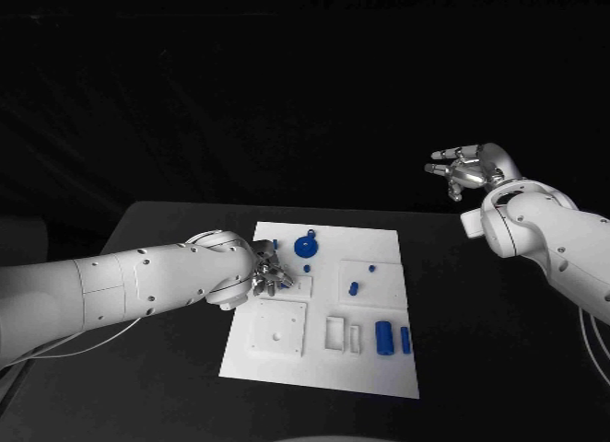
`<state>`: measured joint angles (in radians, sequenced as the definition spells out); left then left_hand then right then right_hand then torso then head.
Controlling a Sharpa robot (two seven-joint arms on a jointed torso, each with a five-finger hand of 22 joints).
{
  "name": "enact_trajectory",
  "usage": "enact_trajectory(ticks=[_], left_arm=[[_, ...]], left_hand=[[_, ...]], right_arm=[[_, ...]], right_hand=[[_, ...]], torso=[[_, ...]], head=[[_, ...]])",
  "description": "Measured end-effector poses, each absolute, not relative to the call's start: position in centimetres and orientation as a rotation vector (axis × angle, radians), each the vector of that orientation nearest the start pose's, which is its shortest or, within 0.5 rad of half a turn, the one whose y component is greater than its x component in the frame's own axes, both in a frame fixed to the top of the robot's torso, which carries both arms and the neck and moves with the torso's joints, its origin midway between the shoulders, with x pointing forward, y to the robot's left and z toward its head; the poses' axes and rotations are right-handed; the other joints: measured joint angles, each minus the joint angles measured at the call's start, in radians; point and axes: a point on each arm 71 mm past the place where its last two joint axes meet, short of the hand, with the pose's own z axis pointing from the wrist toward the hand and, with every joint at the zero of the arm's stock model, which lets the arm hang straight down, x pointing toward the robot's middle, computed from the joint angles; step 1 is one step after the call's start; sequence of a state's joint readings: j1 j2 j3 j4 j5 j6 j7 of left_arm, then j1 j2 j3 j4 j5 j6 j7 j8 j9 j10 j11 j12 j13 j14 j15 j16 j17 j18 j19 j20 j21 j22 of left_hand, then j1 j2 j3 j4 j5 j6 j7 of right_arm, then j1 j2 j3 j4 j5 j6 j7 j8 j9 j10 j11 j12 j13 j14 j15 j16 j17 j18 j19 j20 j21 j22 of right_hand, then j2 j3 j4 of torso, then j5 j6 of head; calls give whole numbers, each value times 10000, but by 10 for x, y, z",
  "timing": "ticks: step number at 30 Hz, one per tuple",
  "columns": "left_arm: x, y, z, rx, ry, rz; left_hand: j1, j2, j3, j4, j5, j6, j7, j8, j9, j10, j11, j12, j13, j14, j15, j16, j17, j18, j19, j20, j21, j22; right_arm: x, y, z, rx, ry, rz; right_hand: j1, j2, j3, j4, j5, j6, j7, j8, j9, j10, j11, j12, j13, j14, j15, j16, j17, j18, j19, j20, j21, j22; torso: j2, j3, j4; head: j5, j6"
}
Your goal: Assemble the parts on the task board
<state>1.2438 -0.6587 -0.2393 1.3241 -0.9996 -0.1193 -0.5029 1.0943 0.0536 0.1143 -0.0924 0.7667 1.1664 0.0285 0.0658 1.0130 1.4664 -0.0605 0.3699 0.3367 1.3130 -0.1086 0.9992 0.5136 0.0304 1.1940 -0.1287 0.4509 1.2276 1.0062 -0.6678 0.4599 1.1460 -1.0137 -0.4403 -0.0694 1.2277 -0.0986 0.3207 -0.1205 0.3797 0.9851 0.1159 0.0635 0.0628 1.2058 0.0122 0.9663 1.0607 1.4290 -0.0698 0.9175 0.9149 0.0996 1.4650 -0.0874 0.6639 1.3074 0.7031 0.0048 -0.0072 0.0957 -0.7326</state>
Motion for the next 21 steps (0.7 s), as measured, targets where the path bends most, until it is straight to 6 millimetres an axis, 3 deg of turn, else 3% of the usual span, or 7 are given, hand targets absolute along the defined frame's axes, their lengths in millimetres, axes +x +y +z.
enact_trajectory(ticks=[14,21], left_arm=[[496,194,-272,-3243,22403,-3221],[502,189,-259,-3160,22342,-3334]], left_hand=[[0,0,-12,-12,59,37,35,-18,96,-19,-19,38,26,37,-37,40,8,-1,72,0,-106,205],[0,0,-12,-13,59,36,35,11,96,-21,-21,37,41,37,-37,107,13,0,107,-35,-178,300]], right_arm=[[568,-274,-155,7473,13534,7947],[569,-274,-156,7506,13569,7930]], right_hand=[[1,-1,-1,1,0,-6,13,0,0,1,-1,0,0,0,0,0,-1,-4,0,0,0,0],[1,-1,-15,-67,0,-12,21,0,0,2,-2,0,1,0,0,0,-2,-7,0,0,0,0]], torso=[[2,4,-12],[2,14,-15]], head=[[-5,24],[-7,7]])
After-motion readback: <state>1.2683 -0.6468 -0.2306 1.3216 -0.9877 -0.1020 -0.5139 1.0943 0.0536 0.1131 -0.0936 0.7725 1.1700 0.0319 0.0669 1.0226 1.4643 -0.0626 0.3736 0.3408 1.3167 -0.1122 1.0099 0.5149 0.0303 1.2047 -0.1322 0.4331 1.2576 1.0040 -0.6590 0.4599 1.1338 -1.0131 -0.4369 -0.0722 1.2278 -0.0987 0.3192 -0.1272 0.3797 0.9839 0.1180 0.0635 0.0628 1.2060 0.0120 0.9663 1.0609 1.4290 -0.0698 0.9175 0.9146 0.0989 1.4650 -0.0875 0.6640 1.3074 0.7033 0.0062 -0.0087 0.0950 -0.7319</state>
